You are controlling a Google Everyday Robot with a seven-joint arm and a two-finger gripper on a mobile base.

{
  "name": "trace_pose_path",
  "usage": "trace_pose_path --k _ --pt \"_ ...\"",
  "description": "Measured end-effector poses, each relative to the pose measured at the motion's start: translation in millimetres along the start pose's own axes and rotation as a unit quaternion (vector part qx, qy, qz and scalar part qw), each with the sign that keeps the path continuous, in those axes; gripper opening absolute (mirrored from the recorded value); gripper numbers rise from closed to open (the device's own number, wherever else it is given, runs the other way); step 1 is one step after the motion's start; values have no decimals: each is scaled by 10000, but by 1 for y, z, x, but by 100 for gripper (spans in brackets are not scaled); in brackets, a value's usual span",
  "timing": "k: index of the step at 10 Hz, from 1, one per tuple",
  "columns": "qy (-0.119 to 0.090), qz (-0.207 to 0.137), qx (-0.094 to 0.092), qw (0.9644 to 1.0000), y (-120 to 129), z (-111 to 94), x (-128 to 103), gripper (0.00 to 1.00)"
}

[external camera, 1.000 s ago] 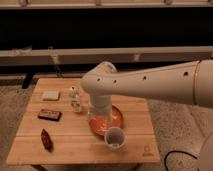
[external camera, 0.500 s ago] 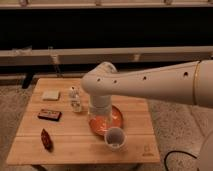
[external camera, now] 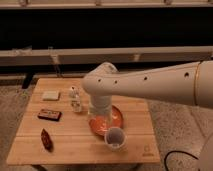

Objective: Knock the bottle over

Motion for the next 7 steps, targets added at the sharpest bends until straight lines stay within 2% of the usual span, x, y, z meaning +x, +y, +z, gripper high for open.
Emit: trace_pose_path --k 2,5,6,7 --pt "22 -171 -145 9997 12 6 -14 65" --pt "-73 -662 -144 9977 41 19 -37 65" --pt "-126 -875 -132 9960 52 26 -50 65" --pt "-174 -944 -109 9953 54 29 -60 65"
